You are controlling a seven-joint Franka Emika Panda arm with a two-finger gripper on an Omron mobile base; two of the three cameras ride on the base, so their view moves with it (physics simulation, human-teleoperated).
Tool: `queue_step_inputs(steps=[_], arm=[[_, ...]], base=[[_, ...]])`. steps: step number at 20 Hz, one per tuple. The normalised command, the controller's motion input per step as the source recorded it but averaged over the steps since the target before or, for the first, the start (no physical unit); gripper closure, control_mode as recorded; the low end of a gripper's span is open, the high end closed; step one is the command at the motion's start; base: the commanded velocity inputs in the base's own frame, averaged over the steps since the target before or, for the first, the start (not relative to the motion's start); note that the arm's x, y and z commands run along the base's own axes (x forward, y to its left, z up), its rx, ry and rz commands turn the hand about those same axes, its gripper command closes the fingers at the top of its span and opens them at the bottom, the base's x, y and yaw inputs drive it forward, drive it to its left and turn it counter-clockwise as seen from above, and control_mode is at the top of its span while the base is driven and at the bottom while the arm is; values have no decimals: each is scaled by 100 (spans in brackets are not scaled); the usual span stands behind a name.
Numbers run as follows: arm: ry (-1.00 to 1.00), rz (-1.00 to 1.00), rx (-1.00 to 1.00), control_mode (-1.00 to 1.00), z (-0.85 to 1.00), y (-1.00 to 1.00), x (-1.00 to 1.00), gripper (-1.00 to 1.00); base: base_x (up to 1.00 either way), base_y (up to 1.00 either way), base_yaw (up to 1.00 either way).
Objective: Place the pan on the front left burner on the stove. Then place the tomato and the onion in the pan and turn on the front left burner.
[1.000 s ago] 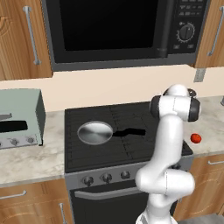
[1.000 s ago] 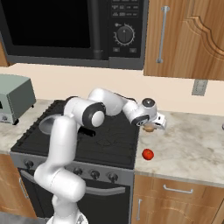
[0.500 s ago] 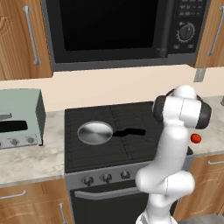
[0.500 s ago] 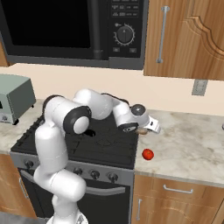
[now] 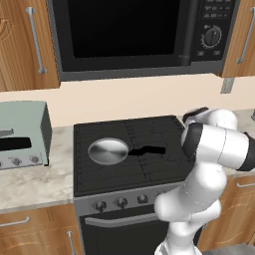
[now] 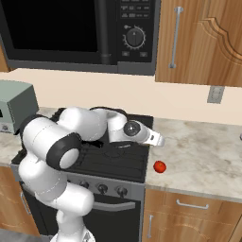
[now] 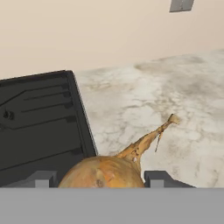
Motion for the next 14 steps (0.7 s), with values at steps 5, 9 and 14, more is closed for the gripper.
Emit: queue_step_inputs(steps=[5, 9, 14], arm=[[0, 0, 0, -100, 83, 28, -15, 100], [0, 0, 0, -100, 98, 25, -8, 100], [5, 0, 0, -100, 99, 27, -2, 100]], base=[[0, 0, 0], [0, 0, 0], [0, 0, 0]])
